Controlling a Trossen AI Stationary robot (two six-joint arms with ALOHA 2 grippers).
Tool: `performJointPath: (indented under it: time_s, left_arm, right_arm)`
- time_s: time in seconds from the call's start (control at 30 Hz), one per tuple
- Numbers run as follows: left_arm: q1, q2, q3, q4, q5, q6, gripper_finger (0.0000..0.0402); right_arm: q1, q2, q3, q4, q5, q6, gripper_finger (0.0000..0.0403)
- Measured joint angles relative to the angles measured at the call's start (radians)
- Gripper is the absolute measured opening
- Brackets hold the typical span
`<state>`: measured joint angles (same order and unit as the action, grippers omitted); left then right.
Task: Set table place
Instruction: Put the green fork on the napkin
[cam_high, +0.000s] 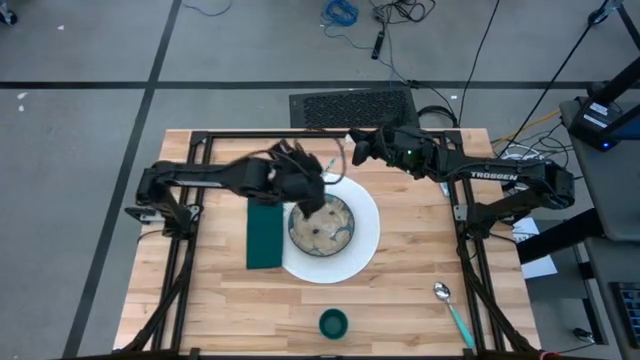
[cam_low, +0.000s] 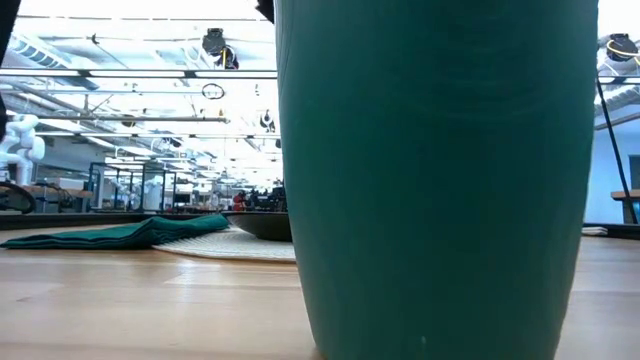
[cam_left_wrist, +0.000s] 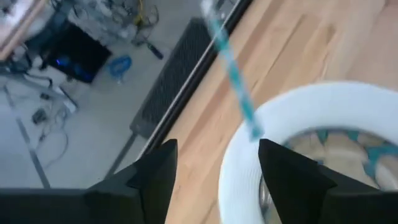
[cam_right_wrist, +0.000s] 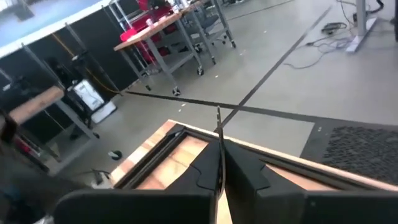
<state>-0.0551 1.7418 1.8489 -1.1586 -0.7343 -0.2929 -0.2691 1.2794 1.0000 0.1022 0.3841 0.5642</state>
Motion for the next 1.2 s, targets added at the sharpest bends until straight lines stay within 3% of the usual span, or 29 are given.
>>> performJointPath:
  time_s: [0.2, 0.37, 0.63, 0.83, 1.03, 1.2]
  left_arm:
    - [0.0, -0.086, 0.012, -0.205, 0.128, -0.125, 0.0213]
    - [-0.015, -0.181, 0.012, -0.304, 0.227, -0.196, 0.0212]
    - [-0.107, -0.396, -0.071, -0.325, 0.149, -0.333, 0.0212]
    - [-0.174, -0.556, -0.276, -0.317, 0.121, -0.481, 0.0212]
    - [-0.224, -0.684, -0.481, -0.266, 0.124, -0.572, 0.0212]
    - [-0.241, -0.724, -0.55, -0.257, 0.134, -0.563, 0.0212]
  right_arm:
    - [-0.004, 0.0, 0.0, 0.003, -0.124, -0.068, 0.0]
    - [-0.04, 0.034, 0.001, -0.002, -0.389, -0.045, 0.0]
    - [-0.045, 0.229, 0.001, 0.091, -0.64, 0.07, 0.0]
    - [0.005, 0.432, 0.086, 0.183, -0.671, 0.141, 0.0]
    - [0.041, 0.657, 0.333, 0.166, -0.689, 0.157, 0.0]
    - [0.06, 0.818, 0.535, 0.077, -0.704, 0.176, 0.0]
